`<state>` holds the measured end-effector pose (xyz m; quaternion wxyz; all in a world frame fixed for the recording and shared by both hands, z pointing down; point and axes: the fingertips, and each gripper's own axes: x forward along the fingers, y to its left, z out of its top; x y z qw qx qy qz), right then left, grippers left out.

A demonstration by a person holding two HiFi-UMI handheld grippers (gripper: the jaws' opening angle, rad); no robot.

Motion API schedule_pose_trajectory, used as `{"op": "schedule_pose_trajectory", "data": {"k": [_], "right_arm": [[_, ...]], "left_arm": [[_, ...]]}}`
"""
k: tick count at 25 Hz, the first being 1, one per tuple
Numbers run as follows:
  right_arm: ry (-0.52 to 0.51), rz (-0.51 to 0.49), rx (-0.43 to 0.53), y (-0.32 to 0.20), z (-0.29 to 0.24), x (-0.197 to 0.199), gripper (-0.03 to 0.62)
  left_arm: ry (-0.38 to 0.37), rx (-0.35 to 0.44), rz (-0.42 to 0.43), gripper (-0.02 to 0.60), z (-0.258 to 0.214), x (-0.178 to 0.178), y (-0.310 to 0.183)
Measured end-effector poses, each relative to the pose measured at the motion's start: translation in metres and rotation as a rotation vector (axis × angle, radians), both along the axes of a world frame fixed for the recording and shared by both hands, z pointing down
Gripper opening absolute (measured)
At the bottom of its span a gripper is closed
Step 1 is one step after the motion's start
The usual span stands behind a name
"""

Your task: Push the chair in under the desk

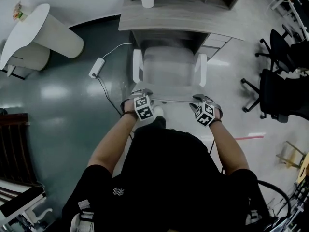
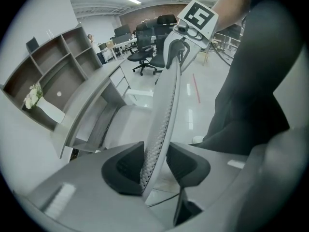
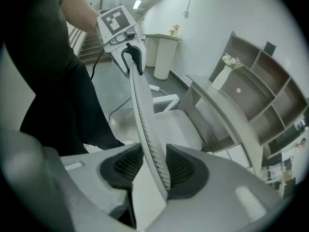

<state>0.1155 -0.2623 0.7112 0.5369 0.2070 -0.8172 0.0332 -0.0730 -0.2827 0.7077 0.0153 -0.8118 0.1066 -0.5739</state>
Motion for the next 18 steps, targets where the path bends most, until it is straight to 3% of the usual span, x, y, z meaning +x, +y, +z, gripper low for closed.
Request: {"op": "schedule_pose_trajectory", "data": {"k": [18], "right_arm": [[0.019, 0.033, 0.040, -0.110, 0.001, 0.008, 0.152]], "left_arm": [[0.002, 0.005, 0.058, 0.144, 0.001, 0.008, -0.109]]}}
